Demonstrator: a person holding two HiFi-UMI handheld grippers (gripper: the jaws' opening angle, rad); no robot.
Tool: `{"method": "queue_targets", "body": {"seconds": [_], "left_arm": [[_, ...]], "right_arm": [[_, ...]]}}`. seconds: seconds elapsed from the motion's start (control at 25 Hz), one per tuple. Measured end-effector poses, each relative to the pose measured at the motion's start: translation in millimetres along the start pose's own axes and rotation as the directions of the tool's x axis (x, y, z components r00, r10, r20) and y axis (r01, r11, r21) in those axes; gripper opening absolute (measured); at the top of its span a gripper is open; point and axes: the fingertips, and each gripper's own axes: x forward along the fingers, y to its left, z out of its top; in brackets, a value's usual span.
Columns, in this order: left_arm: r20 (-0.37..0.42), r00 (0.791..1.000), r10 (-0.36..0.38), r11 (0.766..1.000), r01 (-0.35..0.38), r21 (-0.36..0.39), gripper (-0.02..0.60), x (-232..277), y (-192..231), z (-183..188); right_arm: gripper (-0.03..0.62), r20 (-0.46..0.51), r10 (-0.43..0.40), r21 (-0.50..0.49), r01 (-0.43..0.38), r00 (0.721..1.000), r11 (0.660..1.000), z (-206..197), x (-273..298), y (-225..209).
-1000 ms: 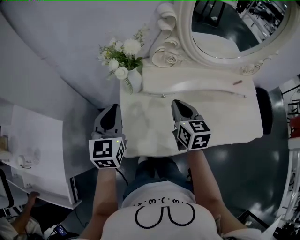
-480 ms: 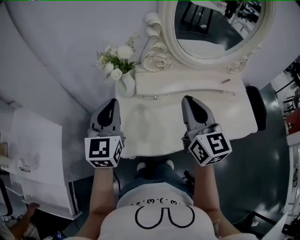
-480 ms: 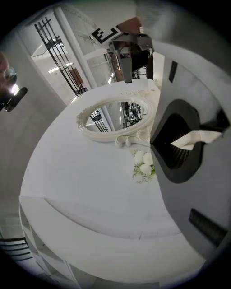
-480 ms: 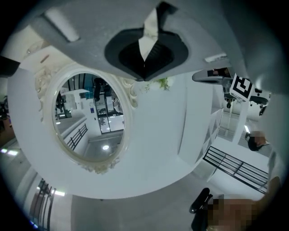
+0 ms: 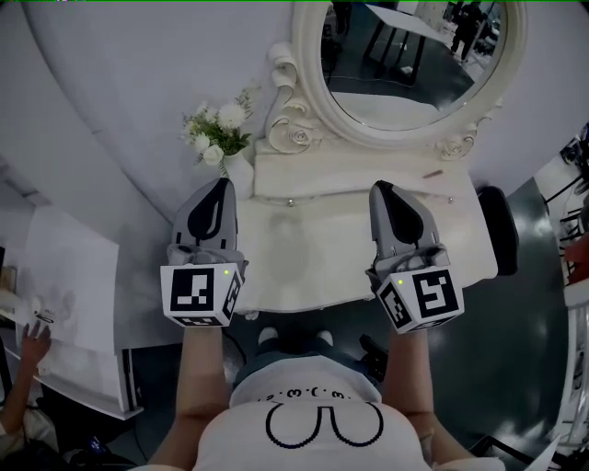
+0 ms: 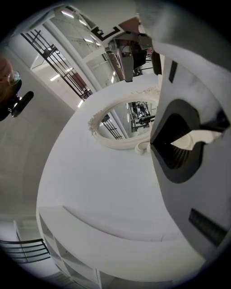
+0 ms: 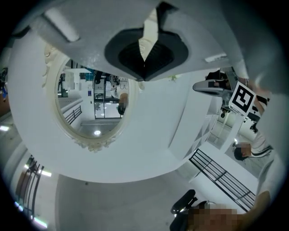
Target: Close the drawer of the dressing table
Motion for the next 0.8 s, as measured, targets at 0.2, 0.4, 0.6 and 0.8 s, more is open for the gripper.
{"method": "queue_targets", "body": {"seconds": [0.2,0.4,0.6,0.8], "left_arm": [[0.028,0.999,0.038,0.999,-0.039,0.024,-0.002,3,-8,19],[0.057,0.997,0.056,0.997,-0.059,0.048,-0.002,5,-14,35],[0.070,0.995,0.074,0.995,-0.078,0.059,-0.002,2,-18,42],[0.075,0.994,0.079,0.994,-0.084,0.067,-0.002,3,-21,46]], "right_arm": [[-0.002,0.017,-0.002,-0.040,0.003,1.000,0.999,10,-4,-22],[-0.002,0.048,-0.005,-0.033,0.007,0.999,0.999,22,-10,-35],[-0.002,0.061,0.012,-0.041,-0.010,0.998,0.999,26,-9,-37],[-0.002,0.070,0.020,-0.055,-0.016,0.997,0.998,30,-11,-40]]}}
